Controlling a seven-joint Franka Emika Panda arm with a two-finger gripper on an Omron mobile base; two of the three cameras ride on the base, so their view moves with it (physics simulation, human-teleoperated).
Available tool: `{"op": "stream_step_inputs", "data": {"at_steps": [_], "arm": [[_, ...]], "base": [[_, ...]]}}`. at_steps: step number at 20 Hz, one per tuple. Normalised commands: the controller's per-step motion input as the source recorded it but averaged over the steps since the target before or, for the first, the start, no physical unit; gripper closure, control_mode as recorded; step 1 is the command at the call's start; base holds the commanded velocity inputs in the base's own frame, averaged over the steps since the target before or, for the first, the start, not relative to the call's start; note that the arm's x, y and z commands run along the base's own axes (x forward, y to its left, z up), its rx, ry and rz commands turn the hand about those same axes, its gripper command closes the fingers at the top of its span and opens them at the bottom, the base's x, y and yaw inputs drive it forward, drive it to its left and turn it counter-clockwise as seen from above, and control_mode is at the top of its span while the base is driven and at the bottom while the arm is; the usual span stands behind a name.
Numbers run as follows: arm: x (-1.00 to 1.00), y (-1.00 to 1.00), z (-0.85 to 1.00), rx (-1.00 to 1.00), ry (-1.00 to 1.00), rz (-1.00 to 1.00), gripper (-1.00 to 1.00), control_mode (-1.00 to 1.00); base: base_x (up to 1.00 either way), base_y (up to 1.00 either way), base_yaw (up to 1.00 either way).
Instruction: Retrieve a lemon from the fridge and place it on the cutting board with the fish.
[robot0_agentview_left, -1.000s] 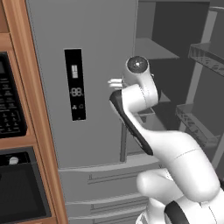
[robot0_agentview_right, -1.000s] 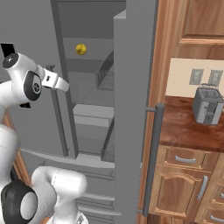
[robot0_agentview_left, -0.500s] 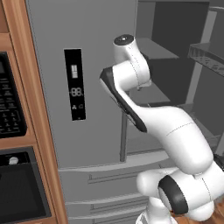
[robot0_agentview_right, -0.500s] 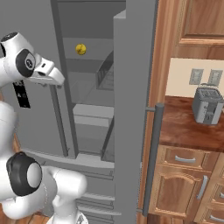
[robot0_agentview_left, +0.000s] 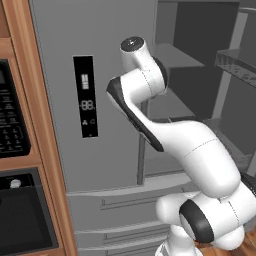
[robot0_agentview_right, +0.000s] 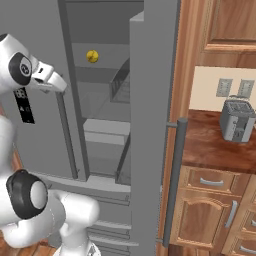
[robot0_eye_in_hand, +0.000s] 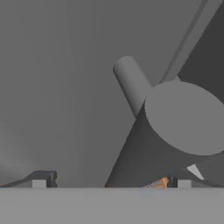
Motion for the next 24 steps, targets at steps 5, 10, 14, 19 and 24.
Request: {"op": "stream_step_inputs", "data": {"at_steps": [5, 10, 14, 19, 24], "arm": [[0.0, -0.12, -0.1, 0.0, -0.09, 0.03, -1.0, -1.0], [0.03, -0.15, -0.08, 0.0, -0.03, 0.1, -1.0, -1.0], [0.17, -0.05, -0.06, 0.0, -0.06, 0.16, -1.0, -1.0], [0.23, 0.0, 0.0, 0.0, -0.11, 0.18, -1.0, -1.0], [0.26, 0.0, -0.05, 0.0, -0.21, 0.2, -1.0, -1.0]], "base": [[0.0, 0.0, 0.0], [0.0, 0.0, 0.0], [0.0, 0.0, 0.0], [0.0, 0.0, 0.0], [0.0, 0.0, 0.0]]}}
